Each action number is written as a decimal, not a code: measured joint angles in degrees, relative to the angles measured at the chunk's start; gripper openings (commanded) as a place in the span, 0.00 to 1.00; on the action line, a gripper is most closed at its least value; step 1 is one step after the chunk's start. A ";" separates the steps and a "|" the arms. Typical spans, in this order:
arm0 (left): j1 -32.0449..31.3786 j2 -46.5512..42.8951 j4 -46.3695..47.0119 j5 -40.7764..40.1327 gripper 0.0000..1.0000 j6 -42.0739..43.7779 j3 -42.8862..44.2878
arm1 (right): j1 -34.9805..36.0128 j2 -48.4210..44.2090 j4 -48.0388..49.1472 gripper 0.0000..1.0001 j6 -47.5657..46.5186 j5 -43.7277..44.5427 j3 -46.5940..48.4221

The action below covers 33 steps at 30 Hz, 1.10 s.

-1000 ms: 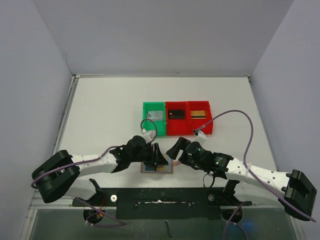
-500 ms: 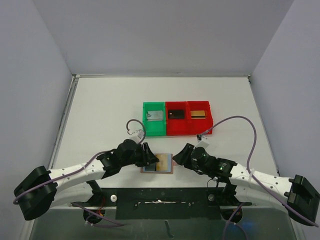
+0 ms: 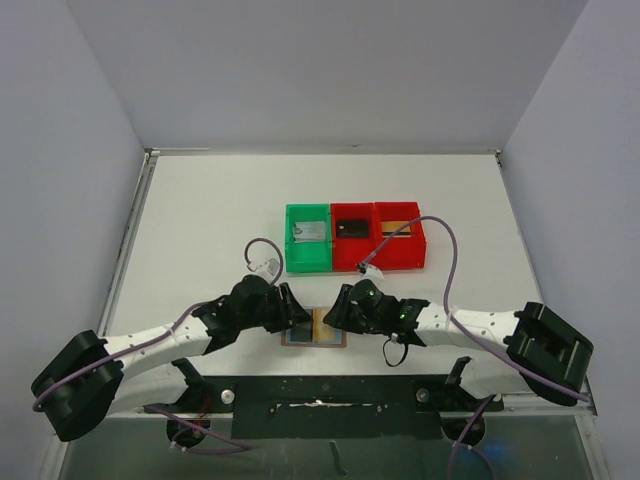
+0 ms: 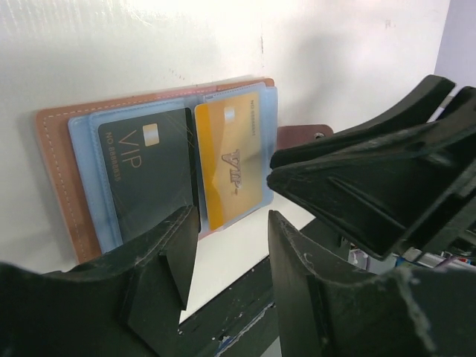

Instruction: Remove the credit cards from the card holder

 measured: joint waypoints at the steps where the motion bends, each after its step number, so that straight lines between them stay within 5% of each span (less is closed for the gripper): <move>1: 0.20 0.50 0.52 0.59 0.41 -0.26 0.00 | 0.00 0.81 -0.17 0.32 0.07 -0.13 0.00; 20: 0.59 14.75 12.87 6.38 0.37 -4.33 -0.04 | -1.18 4.52 1.75 0.32 3.50 -2.67 -1.64; 33: 0.63 18.08 21.79 7.63 0.09 -8.85 -3.67 | -1.55 5.84 4.02 0.32 3.96 -3.87 -1.75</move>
